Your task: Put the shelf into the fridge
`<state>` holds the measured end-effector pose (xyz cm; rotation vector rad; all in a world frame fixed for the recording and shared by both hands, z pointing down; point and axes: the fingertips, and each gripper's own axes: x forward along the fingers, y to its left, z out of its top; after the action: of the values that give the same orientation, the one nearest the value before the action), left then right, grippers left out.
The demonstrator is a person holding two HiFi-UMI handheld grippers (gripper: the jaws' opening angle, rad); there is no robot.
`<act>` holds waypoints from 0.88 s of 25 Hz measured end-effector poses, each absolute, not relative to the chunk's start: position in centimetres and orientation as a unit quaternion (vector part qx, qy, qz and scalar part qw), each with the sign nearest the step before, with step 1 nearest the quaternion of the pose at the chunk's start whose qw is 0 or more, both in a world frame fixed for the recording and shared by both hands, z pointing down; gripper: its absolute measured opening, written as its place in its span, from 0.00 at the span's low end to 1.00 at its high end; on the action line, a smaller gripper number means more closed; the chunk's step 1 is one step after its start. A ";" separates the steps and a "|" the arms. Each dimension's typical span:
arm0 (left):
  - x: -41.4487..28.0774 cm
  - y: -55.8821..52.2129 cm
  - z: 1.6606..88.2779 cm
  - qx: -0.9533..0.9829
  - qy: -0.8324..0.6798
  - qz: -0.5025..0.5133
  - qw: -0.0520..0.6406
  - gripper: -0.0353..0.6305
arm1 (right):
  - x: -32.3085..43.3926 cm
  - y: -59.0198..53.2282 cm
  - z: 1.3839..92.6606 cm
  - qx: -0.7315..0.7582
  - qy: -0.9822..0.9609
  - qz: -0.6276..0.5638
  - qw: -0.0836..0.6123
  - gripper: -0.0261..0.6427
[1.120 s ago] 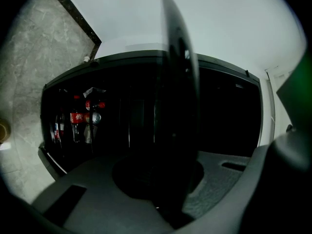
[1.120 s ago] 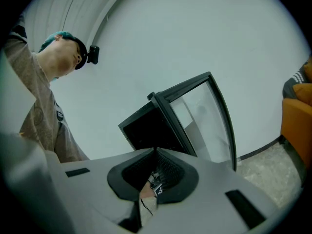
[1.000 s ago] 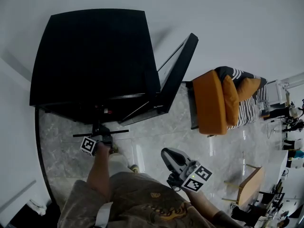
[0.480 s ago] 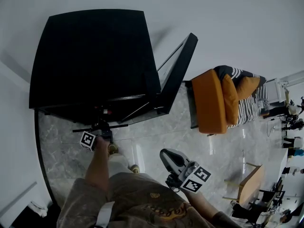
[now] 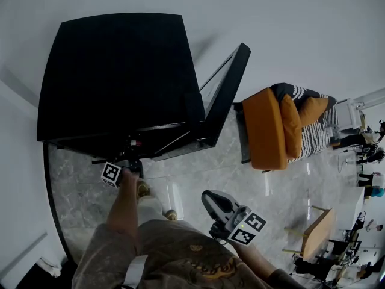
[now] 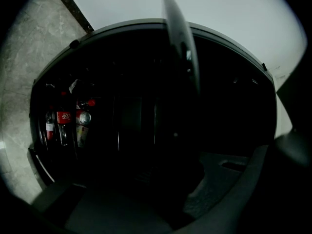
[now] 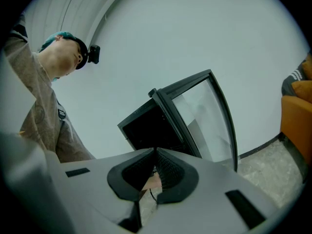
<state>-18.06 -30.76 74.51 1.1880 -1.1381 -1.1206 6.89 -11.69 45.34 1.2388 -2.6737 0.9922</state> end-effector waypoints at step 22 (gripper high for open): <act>-18.5 -36.0 74.9 0.506 -0.472 -0.486 0.533 0.08 | 6.4 -12.3 46.4 0.401 -0.854 0.330 0.025 0.08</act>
<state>-18.47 -35.99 74.89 1.2073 -1.1259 -1.1589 6.45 -12.30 46.36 1.2410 -2.6408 1.0210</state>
